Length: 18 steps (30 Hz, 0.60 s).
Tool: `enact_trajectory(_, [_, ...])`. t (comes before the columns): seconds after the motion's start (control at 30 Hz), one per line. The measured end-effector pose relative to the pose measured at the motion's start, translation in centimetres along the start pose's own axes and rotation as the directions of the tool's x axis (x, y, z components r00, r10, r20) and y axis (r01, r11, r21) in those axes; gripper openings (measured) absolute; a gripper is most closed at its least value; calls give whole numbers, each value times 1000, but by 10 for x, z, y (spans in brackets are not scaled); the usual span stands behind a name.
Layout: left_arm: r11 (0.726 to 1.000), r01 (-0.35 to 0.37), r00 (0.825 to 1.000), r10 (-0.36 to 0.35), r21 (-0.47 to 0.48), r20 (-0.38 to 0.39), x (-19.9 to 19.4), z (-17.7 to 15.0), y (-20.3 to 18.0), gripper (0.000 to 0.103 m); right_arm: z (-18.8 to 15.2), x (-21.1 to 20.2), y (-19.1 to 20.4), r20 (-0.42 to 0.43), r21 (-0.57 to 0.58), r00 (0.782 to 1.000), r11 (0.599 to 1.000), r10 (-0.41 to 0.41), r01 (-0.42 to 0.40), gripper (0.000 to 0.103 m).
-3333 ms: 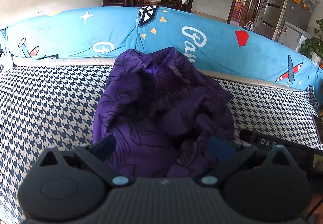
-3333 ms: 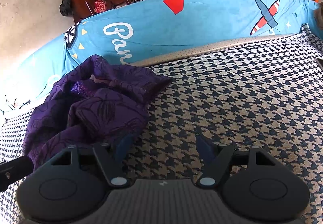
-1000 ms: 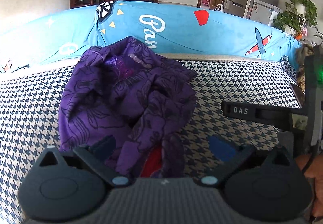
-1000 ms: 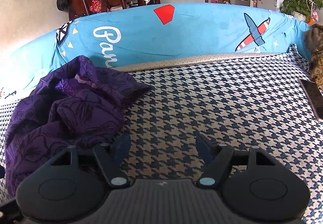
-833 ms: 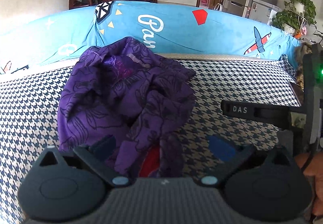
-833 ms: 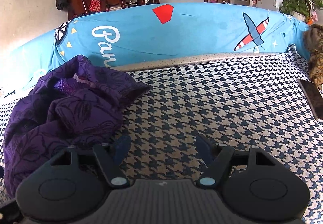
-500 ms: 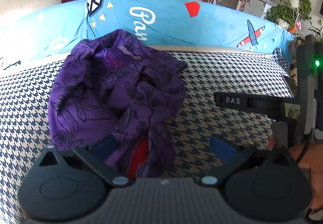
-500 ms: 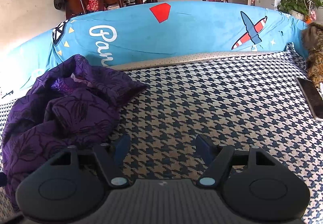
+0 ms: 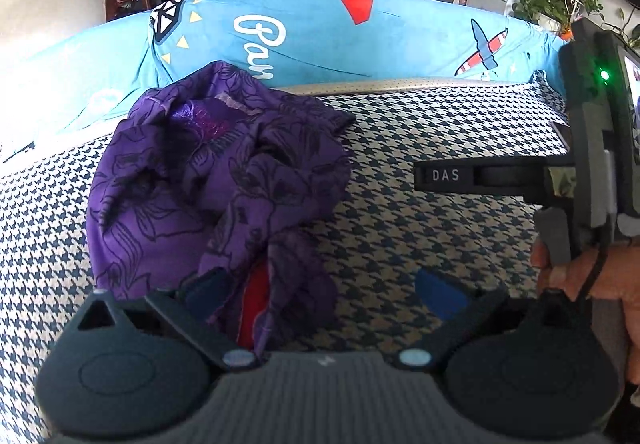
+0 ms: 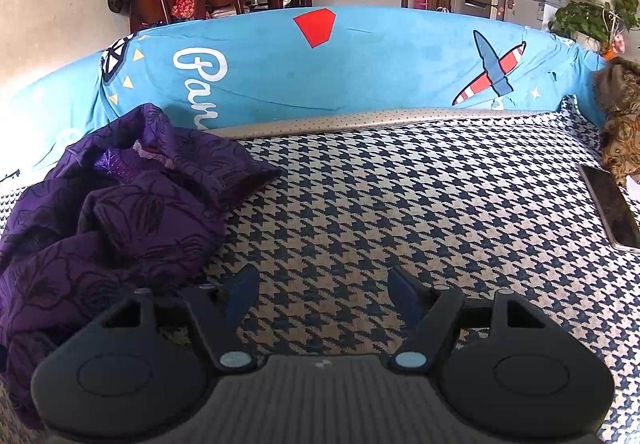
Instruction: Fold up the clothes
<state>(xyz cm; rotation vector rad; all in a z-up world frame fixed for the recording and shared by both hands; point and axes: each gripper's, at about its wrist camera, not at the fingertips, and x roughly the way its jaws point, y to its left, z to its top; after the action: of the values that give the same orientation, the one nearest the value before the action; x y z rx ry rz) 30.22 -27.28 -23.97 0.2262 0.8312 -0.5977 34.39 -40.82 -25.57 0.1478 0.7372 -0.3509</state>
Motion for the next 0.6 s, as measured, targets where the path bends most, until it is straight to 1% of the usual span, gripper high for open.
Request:
enact_trajectory(0.23, [1000,6,1000,-6,20,0,-1,-2,-4,103,-1,0,-1,-1,-6,1000,1000,-9,9,72])
enact_trajectory(0.6, [998,-1,1000,1,56,5,-2,-3,-10,103,-3,1,1,4,-45,1000,999,-24,24,72])
